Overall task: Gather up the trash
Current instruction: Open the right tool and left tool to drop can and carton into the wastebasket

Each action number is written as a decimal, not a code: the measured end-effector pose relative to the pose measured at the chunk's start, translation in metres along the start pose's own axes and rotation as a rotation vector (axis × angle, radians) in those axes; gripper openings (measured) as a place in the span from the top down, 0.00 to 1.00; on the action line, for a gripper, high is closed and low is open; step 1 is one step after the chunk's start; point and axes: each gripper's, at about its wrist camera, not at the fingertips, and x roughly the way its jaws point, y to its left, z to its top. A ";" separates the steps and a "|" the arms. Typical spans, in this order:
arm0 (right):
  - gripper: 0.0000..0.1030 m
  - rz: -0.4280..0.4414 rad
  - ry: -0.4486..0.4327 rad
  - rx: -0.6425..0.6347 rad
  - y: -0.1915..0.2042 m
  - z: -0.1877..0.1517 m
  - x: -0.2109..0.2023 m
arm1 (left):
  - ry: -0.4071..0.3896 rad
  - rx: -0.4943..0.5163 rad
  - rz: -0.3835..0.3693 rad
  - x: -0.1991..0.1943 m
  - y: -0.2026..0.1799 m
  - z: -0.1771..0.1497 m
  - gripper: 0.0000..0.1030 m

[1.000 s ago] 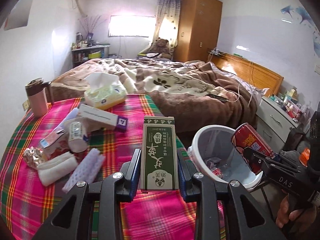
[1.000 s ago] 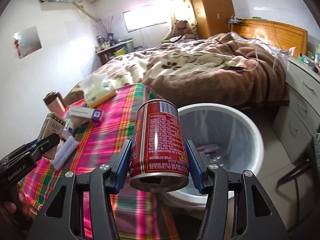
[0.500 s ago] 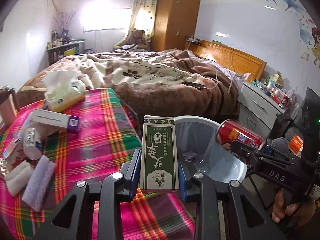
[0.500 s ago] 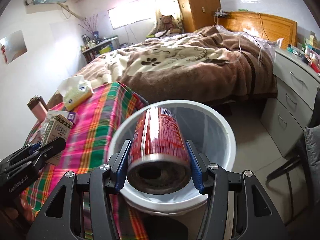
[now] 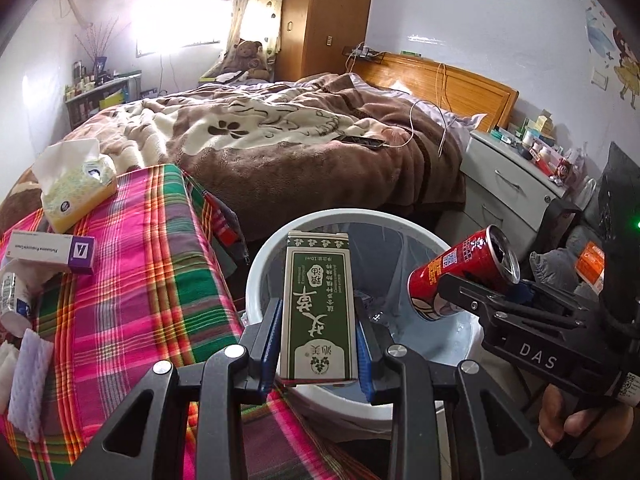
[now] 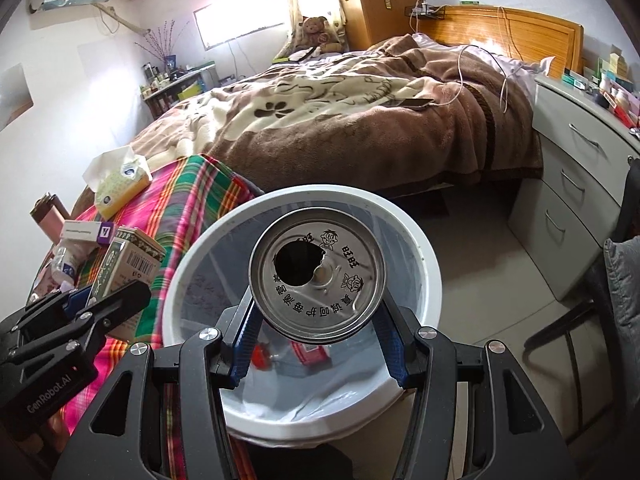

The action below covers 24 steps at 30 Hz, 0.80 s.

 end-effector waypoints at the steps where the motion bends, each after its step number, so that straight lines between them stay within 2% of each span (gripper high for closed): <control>1: 0.47 0.000 0.005 -0.001 -0.001 0.000 0.001 | 0.004 0.000 -0.001 0.001 0.000 0.000 0.68; 5: 0.47 -0.013 0.032 -0.003 -0.004 0.001 0.006 | 0.027 0.004 -0.027 0.009 -0.003 0.000 0.67; 9: 0.45 -0.020 0.038 -0.006 -0.005 0.000 0.006 | 0.030 -0.013 -0.036 0.009 0.000 0.000 0.41; 13: 0.36 -0.021 0.014 -0.001 -0.006 0.002 0.001 | 0.019 -0.026 -0.027 0.005 0.006 -0.001 0.41; 24: 0.36 -0.016 -0.019 0.009 0.005 0.003 -0.010 | -0.029 -0.066 -0.003 -0.024 0.029 -0.003 0.40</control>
